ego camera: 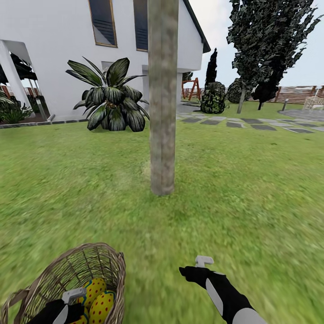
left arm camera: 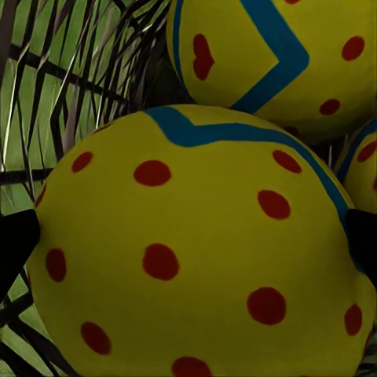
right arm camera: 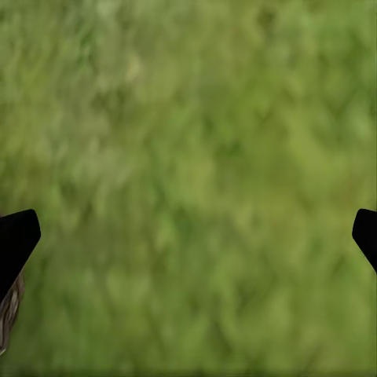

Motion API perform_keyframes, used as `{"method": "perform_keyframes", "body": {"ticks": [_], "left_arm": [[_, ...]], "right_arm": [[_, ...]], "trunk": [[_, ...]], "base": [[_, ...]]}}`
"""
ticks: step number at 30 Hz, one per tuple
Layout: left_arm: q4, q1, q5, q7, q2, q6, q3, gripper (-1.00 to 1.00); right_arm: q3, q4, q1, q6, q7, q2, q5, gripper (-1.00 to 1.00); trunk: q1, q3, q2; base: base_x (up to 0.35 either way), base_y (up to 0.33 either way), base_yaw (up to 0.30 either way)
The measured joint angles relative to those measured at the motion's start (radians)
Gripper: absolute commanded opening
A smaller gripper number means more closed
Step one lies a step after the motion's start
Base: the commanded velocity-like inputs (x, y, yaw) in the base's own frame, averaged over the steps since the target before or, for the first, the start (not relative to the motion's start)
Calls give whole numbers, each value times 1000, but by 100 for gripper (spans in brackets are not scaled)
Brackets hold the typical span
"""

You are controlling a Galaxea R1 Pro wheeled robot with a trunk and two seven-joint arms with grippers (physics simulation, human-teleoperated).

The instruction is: Take the three Easter eggs out of the wicker basket on the lawn in the garden, then place them on the lawn next to a single tree (choose any tree) so that all three eggs are next to the same tree and none are left in the basket.

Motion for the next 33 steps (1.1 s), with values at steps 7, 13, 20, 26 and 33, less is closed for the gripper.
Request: {"method": "perform_keyframes", "body": {"ticks": [7, 13, 20, 26, 33], "left_arm": [[0, 0, 2, 0, 0, 20, 0, -100], [0, 0, 0, 0, 0, 27, -1, -100], [0, 0, 4, -1, 1, 42, 0, -100], [0, 0, 2, -1, 1, 45, 0, -100], [0, 0, 0, -1, 1, 46, -1, -100]], "right_arm": [[0, 0, 0, -1, 0, 0, 0, 100], [0, 0, 0, 0, 0, 0, 0, 100], [0, 0, 0, 0, 1, 0, 0, 100], [0, 0, 0, 0, 2, 0, 0, 100], [0, 0, 0, -1, 2, 0, 0, 100]], "trunk": [[-1, 8, 0], [-1, 8, 0], [-1, 12, 1], [-2, 19, 1], [-3, 27, 2]], "base": [[0, 0, 0], [0, 0, 0], [0, 0, 0], [0, 0, 0], [0, 0, 0]]}}
